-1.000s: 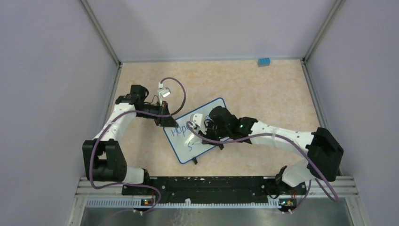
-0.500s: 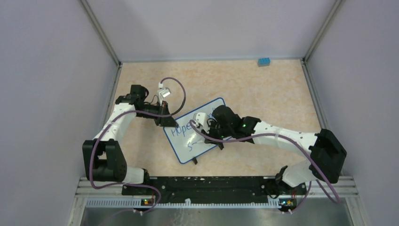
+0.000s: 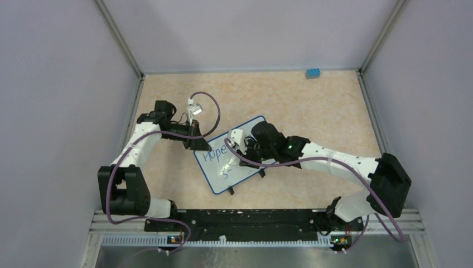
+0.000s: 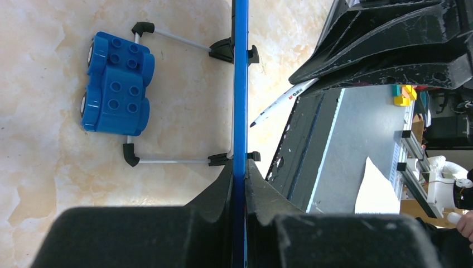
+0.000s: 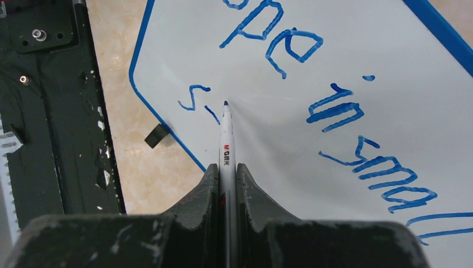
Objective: Write a sentence on the whiteboard
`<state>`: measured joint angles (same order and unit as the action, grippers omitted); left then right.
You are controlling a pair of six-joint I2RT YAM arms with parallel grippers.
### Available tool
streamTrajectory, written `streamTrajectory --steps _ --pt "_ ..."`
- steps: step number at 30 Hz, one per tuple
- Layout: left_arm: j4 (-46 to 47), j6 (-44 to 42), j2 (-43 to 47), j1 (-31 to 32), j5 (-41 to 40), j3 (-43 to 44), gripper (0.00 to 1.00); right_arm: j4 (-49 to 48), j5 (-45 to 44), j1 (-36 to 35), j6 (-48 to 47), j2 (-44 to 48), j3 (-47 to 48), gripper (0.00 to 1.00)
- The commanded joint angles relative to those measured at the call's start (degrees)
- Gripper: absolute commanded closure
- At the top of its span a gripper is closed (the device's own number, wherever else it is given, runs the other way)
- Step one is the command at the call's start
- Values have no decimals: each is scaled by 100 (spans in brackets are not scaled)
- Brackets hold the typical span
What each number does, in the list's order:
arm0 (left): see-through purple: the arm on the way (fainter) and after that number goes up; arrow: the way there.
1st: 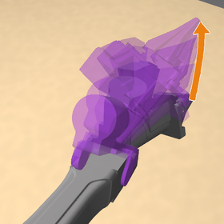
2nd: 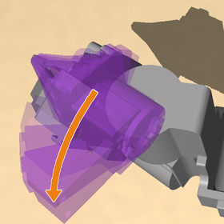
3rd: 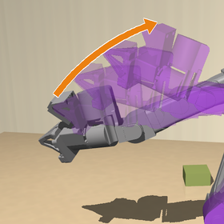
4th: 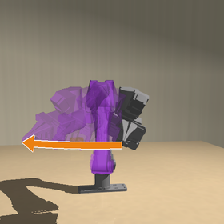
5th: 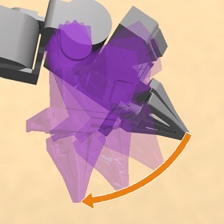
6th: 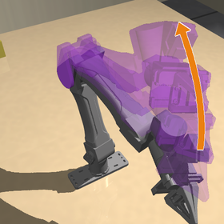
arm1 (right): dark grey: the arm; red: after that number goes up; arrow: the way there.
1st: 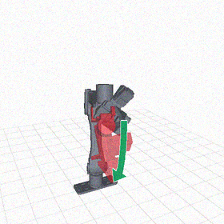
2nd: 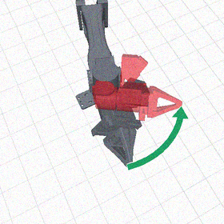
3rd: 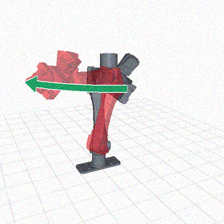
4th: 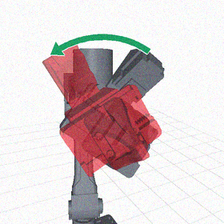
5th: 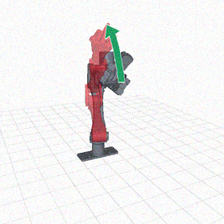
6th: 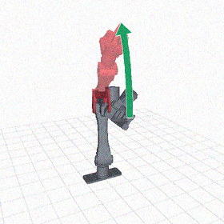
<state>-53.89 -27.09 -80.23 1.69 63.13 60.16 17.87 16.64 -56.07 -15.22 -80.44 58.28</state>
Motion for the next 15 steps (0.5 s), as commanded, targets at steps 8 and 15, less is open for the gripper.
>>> streamTrajectory --steps 8,15 --pt "48 -59 91 21 -24 -48 100 -154 -91 0 39 -228 155 100" --pt "58 -68 66 28 -29 -48 100 -81 -6 -20 21 -129 -35 100"
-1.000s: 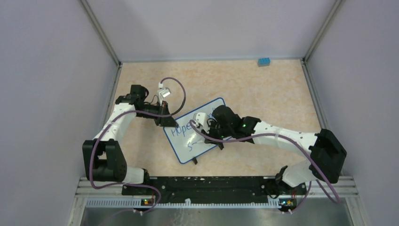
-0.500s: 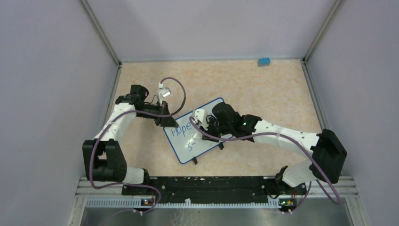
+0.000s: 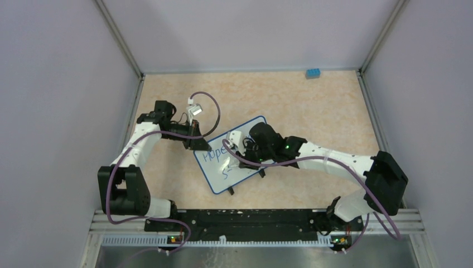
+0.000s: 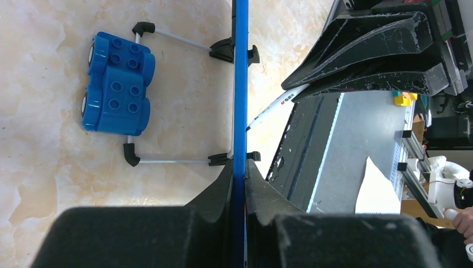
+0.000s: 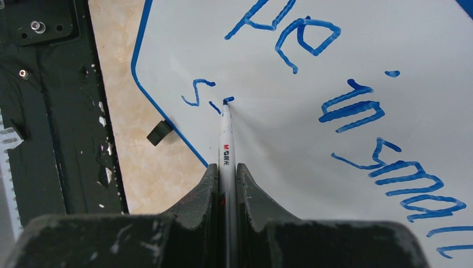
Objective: Write a sentence on the whiteboard
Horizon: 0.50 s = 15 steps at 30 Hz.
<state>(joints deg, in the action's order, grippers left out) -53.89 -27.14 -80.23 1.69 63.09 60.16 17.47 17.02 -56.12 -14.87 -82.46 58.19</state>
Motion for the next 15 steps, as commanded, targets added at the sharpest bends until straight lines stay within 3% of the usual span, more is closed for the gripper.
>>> streamTrajectory --steps 1,15 --pt "59 -64 66 21 -26 -48 100 -41 -36 -30 -20 78 -49 100" --pt "61 -53 78 24 -53 -57 100 4 -21 -103 -65 152 -282 100"
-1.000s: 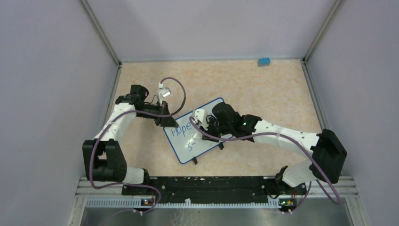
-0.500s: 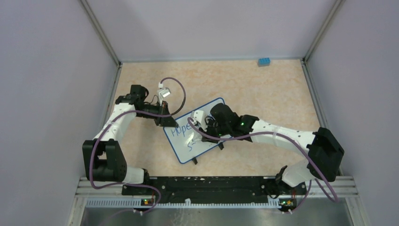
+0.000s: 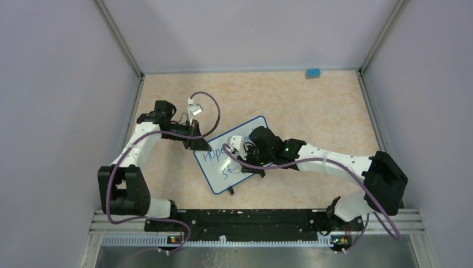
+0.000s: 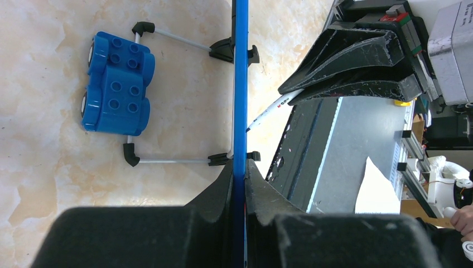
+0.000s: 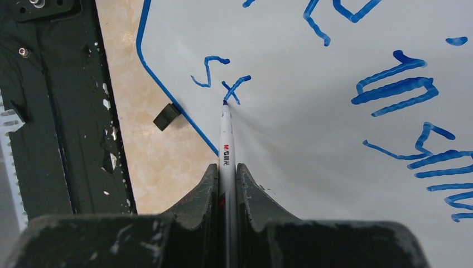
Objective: Write a sentence on the whiteboard
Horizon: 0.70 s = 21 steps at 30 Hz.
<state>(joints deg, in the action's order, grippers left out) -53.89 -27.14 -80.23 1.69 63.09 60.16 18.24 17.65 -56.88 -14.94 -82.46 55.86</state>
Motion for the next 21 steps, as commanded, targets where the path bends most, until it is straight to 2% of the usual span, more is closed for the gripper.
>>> streamTrajectory --steps 1,14,21 --pt "55 -53 77 23 -56 -57 100 -58 -105 -27 -61 160 -44 100" --pt "69 -35 100 23 -64 -57 100 124 -306 175 -112 429 -1 100" --pt "64 -18 103 22 -63 -57 100 244 145 177 -246 687 116 100"
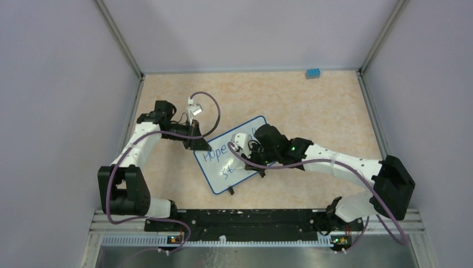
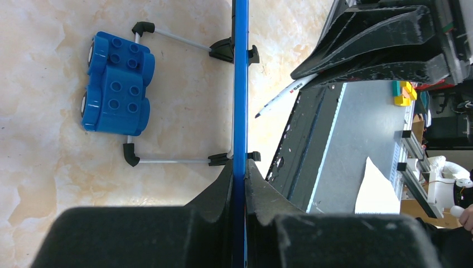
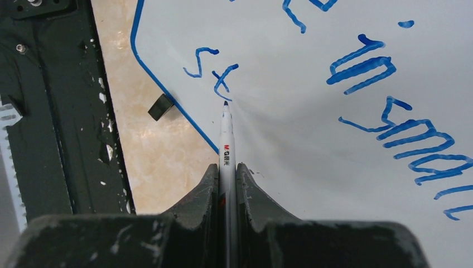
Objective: Write a sentence on the whiteboard
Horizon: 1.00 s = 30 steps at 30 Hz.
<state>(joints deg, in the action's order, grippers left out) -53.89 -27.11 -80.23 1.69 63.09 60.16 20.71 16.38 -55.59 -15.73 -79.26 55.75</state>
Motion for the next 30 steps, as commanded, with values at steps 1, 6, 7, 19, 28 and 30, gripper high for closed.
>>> streamTrajectory --steps 1,6,7,19,28,30 --pt "68 -22 99 23 -60 -51 100 15 297 41 -182 402 128 100" --pt "75 -5 101 24 -42 -47 100 9 175 46 -186 336 129 100" --pt "76 -5 102 24 -47 -41 100 6 141 47 -179 292 135 100" --pt "63 -28 112 24 -42 -40 100 -154 -106 47 -106 -110 202 100" --pt "58 -44 97 24 -42 -48 100 -56 -243 164 -147 -12 145 100" --pt "61 -38 86 22 -35 -39 100 -37 -270 206 -171 27 130 100"
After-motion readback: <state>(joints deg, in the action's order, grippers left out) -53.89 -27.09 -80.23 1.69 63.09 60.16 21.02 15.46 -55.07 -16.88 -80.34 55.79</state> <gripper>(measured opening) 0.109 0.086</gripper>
